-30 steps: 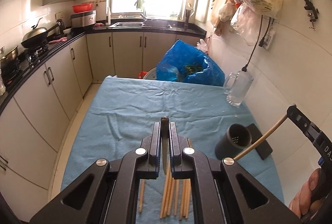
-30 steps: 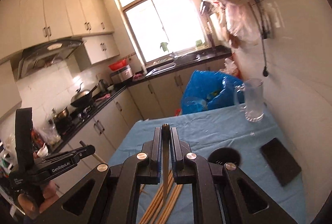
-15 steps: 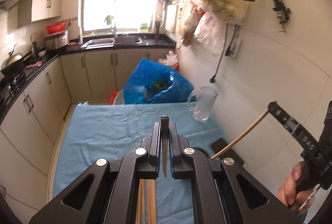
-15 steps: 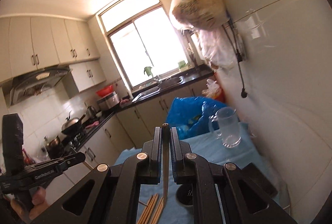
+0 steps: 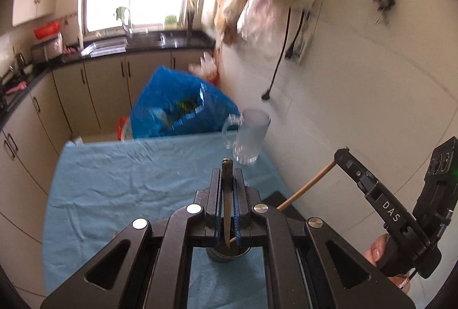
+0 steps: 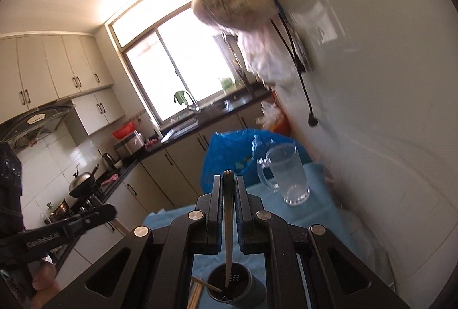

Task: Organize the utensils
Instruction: 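Carry both held chopsticks to the black holder cup and drop them in, then open both tools and move them back over the remaining chopsticks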

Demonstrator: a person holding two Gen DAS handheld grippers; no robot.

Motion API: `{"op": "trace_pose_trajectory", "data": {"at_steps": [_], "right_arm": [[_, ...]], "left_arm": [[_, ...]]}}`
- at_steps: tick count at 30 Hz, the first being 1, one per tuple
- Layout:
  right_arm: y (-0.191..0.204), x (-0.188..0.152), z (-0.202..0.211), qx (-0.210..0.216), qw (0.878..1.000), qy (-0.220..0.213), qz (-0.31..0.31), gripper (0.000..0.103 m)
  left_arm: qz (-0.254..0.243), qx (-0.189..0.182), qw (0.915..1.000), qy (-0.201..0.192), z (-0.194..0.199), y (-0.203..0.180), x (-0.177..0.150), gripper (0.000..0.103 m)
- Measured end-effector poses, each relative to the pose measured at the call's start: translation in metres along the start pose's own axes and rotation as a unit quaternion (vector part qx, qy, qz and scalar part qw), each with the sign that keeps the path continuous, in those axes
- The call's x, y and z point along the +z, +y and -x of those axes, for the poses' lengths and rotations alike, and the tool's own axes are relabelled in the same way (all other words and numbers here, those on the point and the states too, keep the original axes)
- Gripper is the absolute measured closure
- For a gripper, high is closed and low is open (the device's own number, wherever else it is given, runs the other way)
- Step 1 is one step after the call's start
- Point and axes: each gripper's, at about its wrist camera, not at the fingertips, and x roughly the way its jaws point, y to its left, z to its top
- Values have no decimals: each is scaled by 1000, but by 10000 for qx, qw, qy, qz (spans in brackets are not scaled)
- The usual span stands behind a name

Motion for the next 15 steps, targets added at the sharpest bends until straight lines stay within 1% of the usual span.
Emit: {"op": "trace_pose_trajectory", "data": {"at_steps": [4,6,10,12,13,14,15], "right_arm": [[-11,-10,-31,-6,9991,426,-66,95],[-15,-16,-43,-53,9982,596,-61,95],[-23,-24,-62,-88,9963,855,-99,94],[-26,-26,-63,-108,9963,841,-129,94],[-27,-26,-63,-106,9965,824,-136,92],[-28,-26,-61,-106,9966,809,-115,89],[-27,-26,-61,-125,9968,782,-98,88]], "left_arm": [[38,22,9989,476,-45,6,-5,97],[89,74,9978,646,-64,10,-6,97],[120,188,9968,771,-82,15,-9,97],[112,248,9968,752,-87,16,-9,96],[107,255,9968,751,-89,16,-8,95],[110,256,9968,755,-89,17,-8,93],[130,252,9967,765,-90,17,-8,86]]}}
